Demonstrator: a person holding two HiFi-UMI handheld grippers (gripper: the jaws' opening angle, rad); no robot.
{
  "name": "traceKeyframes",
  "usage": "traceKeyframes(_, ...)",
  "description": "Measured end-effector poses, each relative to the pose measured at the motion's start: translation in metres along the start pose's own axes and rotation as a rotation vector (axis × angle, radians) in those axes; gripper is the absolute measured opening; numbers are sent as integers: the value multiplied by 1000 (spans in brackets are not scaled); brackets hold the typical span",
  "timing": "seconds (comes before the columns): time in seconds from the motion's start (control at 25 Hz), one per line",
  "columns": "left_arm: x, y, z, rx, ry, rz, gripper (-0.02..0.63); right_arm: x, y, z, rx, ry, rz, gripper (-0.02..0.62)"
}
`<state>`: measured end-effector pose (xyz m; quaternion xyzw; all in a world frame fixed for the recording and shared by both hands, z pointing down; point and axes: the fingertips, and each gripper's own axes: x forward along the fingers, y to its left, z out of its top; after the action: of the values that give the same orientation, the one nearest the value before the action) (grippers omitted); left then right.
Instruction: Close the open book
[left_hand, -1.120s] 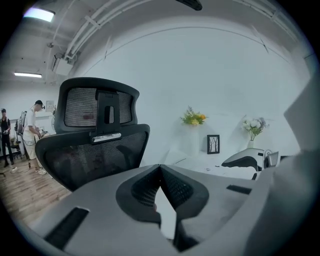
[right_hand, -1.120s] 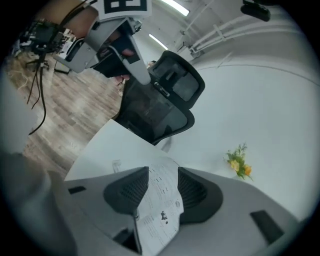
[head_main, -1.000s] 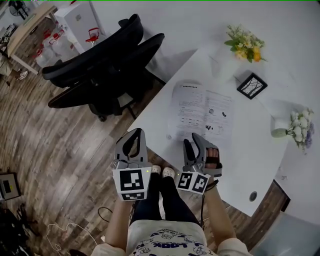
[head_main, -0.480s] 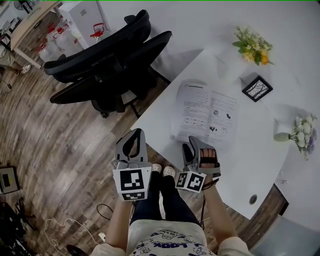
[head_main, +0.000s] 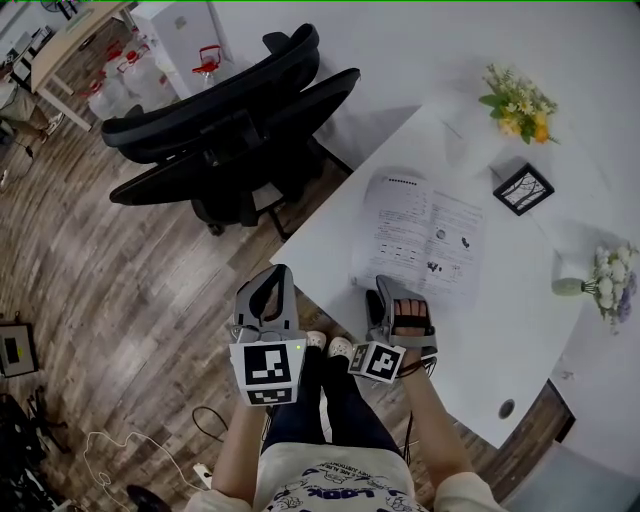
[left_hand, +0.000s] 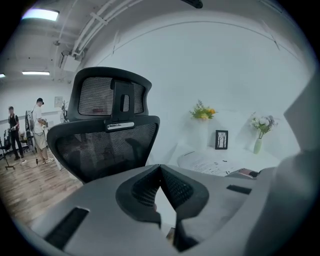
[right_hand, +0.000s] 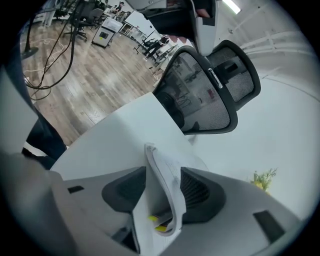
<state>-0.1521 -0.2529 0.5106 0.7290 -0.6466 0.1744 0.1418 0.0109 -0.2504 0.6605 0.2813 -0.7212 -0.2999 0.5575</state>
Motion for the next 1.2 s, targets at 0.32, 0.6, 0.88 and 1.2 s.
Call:
traceKeyframes(0.32, -7, 10, -8, -15, 14, 25, 23, 11, -2, 7, -15, -14, -28, 204)
traceKeyframes(0.6, -12, 11, -11, -23, 15, 28, 23, 10, 0, 16, 14, -48, -37, 127)
traceKeyframes(0.88, -14, 12, -6, -24, 4, 29, 23, 1, -15, 27, 168, -81, -46, 58)
traceKeyframes(1.2, -12, 3, 11, -15, -26, -1, 23, -18, -39, 29, 351, -94, -67, 43)
